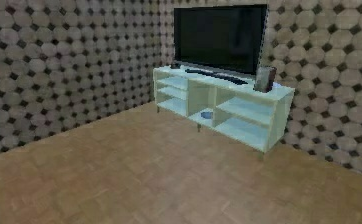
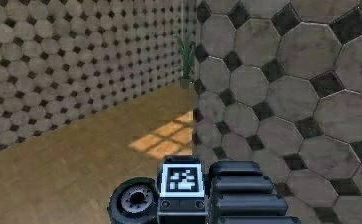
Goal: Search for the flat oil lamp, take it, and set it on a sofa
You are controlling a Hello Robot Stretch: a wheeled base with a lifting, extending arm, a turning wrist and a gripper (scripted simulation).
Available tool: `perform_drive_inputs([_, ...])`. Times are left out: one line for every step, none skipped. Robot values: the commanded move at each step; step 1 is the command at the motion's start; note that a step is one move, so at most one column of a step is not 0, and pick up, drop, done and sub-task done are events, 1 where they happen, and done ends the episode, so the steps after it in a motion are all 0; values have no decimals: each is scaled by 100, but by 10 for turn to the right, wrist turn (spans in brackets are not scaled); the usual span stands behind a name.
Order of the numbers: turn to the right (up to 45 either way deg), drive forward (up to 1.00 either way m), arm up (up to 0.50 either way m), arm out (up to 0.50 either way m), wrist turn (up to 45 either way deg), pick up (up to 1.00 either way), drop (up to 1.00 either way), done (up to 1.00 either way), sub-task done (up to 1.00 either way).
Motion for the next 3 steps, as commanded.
perform_drive_inputs([-420,0,0,0,0,0,0,0,0])
perform_drive_inputs([0,100,0,0,0,0,0,0,0])
perform_drive_inputs([-60,0,0,0,0,0,0,0,0])
